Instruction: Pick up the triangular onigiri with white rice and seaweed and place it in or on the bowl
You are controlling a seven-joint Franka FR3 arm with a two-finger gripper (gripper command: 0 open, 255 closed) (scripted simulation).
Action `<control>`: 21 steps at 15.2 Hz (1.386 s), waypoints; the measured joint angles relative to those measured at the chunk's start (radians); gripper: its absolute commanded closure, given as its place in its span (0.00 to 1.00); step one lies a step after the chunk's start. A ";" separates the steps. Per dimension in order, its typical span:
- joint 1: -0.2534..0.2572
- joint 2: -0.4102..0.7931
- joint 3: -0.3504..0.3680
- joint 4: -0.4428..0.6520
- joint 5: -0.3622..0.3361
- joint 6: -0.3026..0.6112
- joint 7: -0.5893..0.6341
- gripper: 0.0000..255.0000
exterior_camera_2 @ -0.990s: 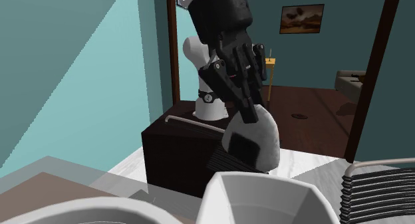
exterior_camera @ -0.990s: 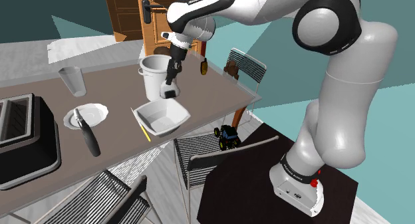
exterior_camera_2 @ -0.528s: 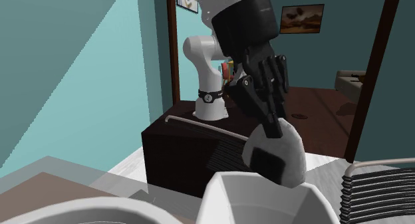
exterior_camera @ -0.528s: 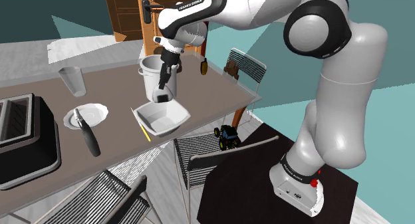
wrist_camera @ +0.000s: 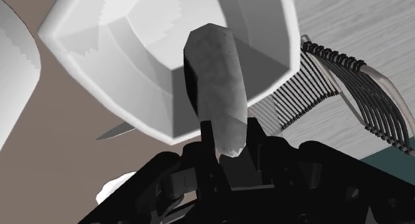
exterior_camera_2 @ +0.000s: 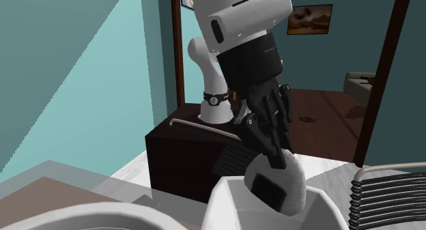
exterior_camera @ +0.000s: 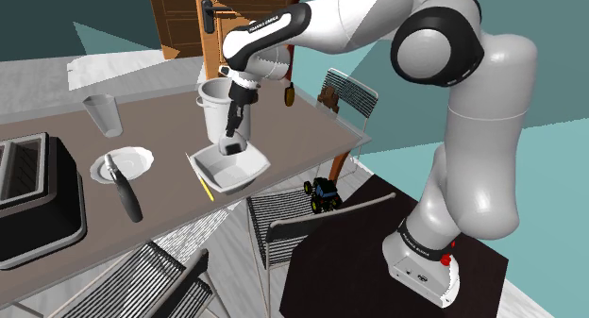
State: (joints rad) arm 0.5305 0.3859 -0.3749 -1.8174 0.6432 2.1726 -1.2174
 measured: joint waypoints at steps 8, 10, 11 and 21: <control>-0.011 0.054 0.020 -0.027 0.050 0.066 -0.055 1.00; -0.012 0.061 0.023 -0.026 0.055 0.072 -0.059 1.00; -0.012 0.062 0.023 -0.026 0.055 0.072 -0.059 1.00; -0.013 0.064 0.024 -0.025 0.056 0.073 -0.060 0.00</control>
State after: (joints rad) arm 0.5179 0.4500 -0.3510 -1.8420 0.6997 2.2456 -1.2774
